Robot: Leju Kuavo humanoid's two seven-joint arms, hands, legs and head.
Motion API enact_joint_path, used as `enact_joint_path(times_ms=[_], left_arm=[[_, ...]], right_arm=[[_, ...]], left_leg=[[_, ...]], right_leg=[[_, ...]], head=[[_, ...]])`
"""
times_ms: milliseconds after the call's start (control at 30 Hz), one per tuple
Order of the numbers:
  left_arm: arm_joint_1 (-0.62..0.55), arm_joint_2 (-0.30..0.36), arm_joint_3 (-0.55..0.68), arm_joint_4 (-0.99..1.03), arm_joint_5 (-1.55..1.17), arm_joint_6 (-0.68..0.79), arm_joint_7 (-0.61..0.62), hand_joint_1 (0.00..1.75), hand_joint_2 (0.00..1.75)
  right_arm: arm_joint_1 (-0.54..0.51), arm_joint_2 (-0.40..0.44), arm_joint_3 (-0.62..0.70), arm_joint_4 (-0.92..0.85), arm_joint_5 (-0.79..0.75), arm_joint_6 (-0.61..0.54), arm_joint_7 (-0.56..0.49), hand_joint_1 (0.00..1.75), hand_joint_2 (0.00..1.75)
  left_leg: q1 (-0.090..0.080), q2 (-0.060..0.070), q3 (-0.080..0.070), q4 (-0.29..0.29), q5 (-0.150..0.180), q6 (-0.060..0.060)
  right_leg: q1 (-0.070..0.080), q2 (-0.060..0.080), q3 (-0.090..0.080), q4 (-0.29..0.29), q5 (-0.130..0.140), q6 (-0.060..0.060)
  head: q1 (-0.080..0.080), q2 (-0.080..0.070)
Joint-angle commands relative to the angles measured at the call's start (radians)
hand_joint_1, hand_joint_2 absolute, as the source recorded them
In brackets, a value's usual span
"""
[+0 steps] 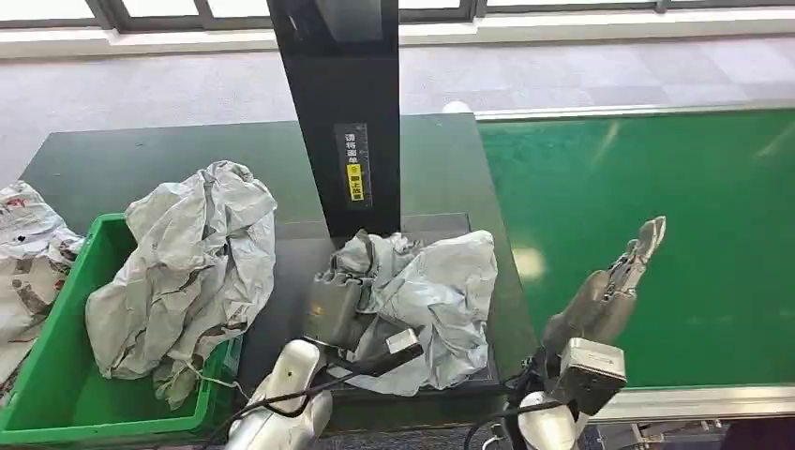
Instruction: Moved the parcel from conveyor to table for the left to box.
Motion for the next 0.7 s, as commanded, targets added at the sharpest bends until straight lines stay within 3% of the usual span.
enact_joint_path(times_ms=[33,67,100,167,233,300,367,467,633,700], left_arm=[[0.032,0.057,-0.003,-0.29,-0.056,0.035,-0.018,1.75,1.75],[0.032,0.057,-0.003,-0.29,-0.056,0.035,-0.018,1.75,1.75],[0.069,0.061,0.001,-0.459,-0.056,0.035,-0.031,1.75,1.75],[0.088,0.072,0.021,-0.6,-0.056,0.035,-0.065,1.75,1.75],[0.114,0.013,0.039,-0.753,-0.056,0.035,-0.132,1.75,1.75],[0.12,-0.002,0.038,-0.846,-0.047,0.035,-0.147,1.75,1.75],[0.135,-0.073,0.157,-0.934,0.106,0.035,-0.347,1.75,1.75],[0.136,-0.073,0.193,-0.956,0.177,0.035,-0.393,1.75,1.75],[0.113,-0.073,0.415,-0.978,0.533,0.035,-0.549,1.75,1.75],[0.095,-0.073,0.55,-0.908,0.802,0.035,-0.677,1.75,1.75]], right_arm=[[-0.001,-0.017,0.025,-0.107,-0.007,-0.007,0.003,0.0,0.0],[-0.001,-0.017,0.025,-0.107,-0.007,-0.007,0.003,0.0,0.0],[-0.011,0.0,0.021,-0.079,-0.004,0.0,0.003,0.0,0.0],[-0.032,-0.006,0.016,-0.039,-0.016,-0.007,0.003,0.0,0.0],[-0.043,-0.002,0.011,-0.014,-0.018,-0.007,0.003,0.0,0.0],[-0.043,0.001,0.007,-0.009,-0.02,-0.007,0.003,0.0,0.0],[-0.042,0.003,0.0,-0.006,-0.019,-0.007,0.003,0.0,0.0],[-0.042,0.004,0.0,-0.004,-0.018,-0.007,0.003,0.0,0.0],[-0.03,0.006,-0.011,-0.003,-0.016,-0.007,0.003,0.0,0.0],[-0.029,0.0,-0.004,0.004,-0.024,-0.007,0.003,0.0,0.0]], left_leg=[[0.0,0.004,0.001,0.0,-0.001,0.0],[0.0,0.001,0.001,-0.001,0.0,0.0],[0.0,0.001,0.002,-0.001,0.0,0.0],[0.001,0.005,-0.001,0.001,-0.001,0.0],[0.001,0.007,-0.002,0.002,-0.002,0.0],[0.001,0.006,-0.001,0.002,-0.002,0.001],[0.001,0.004,-0.001,0.002,-0.002,0.001],[0.001,0.005,0.0,0.001,-0.001,0.0],[0.001,0.003,0.001,0.0,-0.001,0.0],[0.001,0.004,0.001,0.0,0.0,0.0]], right_leg=[[0.001,0.001,0.0,0.0,0.0,-0.001],[0.0,-0.002,0.001,0.0,0.0,-0.001],[0.001,-0.002,0.001,-0.001,0.0,-0.001],[0.002,0.002,-0.002,0.001,0.001,-0.001],[0.002,0.004,-0.003,0.002,0.0,-0.001],[0.002,0.003,-0.002,0.001,0.0,-0.001],[0.002,0.001,-0.001,0.001,0.0,-0.001],[0.001,0.004,-0.001,0.0,0.001,-0.001],[0.002,0.001,0.0,0.0,0.0,-0.001],[0.002,0.002,0.0,0.0,0.0,-0.001]], head=[[0.0,0.0],[0.0,0.0],[0.0,0.0],[0.0,0.0],[0.0,0.0],[0.0,0.0],[0.0,0.0],[0.0,0.0],[0.0,0.0],[0.0,0.0]])
